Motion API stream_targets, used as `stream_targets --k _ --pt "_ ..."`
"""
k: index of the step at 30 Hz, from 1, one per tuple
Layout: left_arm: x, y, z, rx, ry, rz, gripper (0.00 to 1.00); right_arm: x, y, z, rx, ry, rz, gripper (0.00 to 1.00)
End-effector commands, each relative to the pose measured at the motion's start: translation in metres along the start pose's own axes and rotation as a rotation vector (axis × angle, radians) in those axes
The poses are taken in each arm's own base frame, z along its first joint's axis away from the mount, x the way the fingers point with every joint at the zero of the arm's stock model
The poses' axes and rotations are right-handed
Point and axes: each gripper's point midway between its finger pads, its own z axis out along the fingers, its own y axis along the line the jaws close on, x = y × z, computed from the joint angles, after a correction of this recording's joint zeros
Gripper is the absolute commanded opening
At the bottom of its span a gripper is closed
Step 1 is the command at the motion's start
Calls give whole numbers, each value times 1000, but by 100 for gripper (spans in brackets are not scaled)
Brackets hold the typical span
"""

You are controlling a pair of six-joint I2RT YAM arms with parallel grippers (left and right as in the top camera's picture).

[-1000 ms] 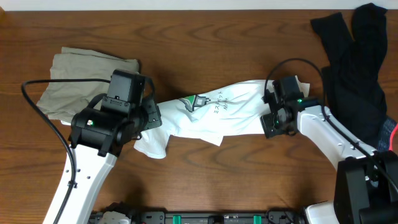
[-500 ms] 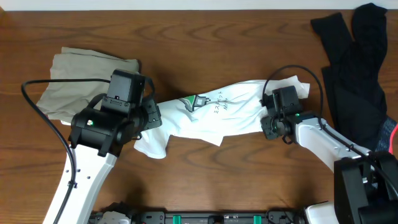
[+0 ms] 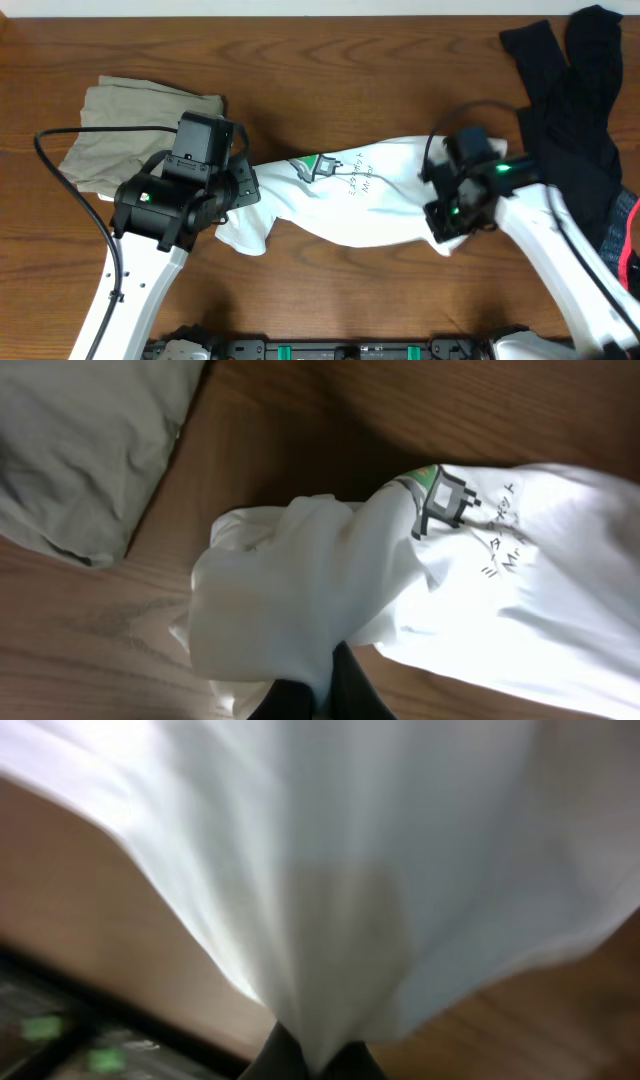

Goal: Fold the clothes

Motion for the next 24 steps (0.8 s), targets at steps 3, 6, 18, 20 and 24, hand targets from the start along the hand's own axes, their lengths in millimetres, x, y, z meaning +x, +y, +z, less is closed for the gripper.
stream_targets --k 3,6,18,20,24 --pt "-5 1 -3 -7 -18 13 6 -46 14 -93 35 -342 -61 1" --pt "-5 1 -3 -7 -18 13 6 -69 -19 -104 159 -447 83 7" --pt "-4 2 -3 -11 -11 13 6 -26 -122 74 179 170 418 16" --pt "-4 2 -3 -11 -11 13 6 -17 -123 86 172 232 427 17" --pt "-4 2 -3 -11 -11 13 6 -8 -117 85 157 274 423 18"
